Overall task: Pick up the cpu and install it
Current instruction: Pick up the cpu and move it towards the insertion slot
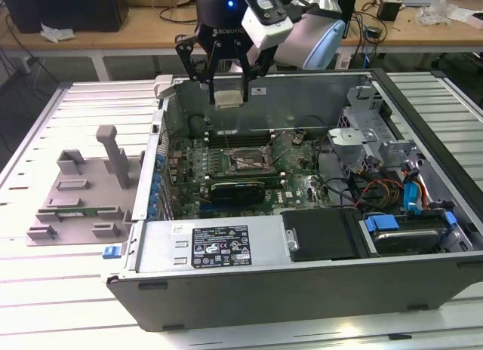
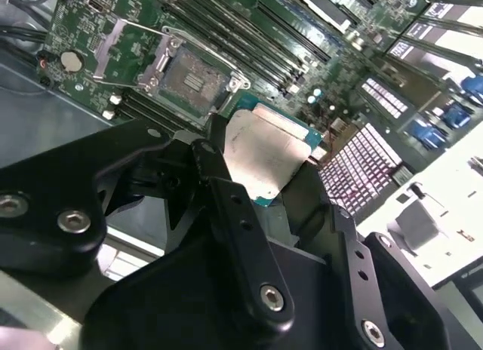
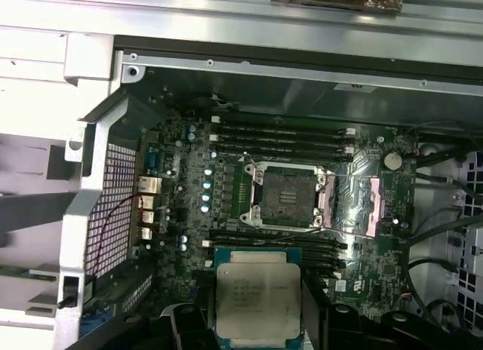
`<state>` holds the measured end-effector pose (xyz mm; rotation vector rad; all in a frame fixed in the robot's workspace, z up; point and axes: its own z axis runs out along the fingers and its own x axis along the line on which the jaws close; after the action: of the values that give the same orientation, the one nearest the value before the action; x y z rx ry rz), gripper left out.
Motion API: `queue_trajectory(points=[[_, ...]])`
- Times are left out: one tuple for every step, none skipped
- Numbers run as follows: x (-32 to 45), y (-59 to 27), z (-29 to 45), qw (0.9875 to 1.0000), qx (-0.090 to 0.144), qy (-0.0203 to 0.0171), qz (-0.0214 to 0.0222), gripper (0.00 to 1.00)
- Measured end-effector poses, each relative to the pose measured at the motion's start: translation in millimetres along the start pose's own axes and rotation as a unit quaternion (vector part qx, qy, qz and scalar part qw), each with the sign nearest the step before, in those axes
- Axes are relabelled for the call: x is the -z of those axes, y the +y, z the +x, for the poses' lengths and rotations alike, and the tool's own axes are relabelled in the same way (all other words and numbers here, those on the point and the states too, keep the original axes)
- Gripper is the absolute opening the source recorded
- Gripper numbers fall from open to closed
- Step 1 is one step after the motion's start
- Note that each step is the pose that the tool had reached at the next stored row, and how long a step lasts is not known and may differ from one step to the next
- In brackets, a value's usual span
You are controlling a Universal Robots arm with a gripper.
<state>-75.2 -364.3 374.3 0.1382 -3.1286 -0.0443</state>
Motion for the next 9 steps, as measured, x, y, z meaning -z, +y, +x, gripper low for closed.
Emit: queue_trajectory(points=[[-2.2, 0.4, -3.0, 1.0000, 0.000, 0.0000, 0.0000, 0.55], [-4.7, 1.5, -6.8, 1.0000, 0.000, 0.0000, 0.0000, 0.55], [-6.0, 2.6, -9.2, 1.0000, 0.000, 0.0000, 0.0001, 0.55], [-6.9, 4.6, -11.8, 1.0000, 0.000, 0.0000, 0.0001, 0.55], [-8.1, 6.4, -14.1, 1.0000, 0.000, -0.0001, 0.0000, 0.55], [-10.0, 7.9, -16.5, 1.0000, 0.000, 0.0000, 0.0000, 0.55], [-13.0, 9.1, -20.0, 1.0000, 0.000, 0.0000, 0.0001, 0.55], [-15.6, 9.6, -22.6, 1.0000, 0.000, 0.0000, 0.0001, 0.55], [-17.4, 9.9, -24.6, 1.0000, 0.000, 0.0000, 0.0000, 0.55]])
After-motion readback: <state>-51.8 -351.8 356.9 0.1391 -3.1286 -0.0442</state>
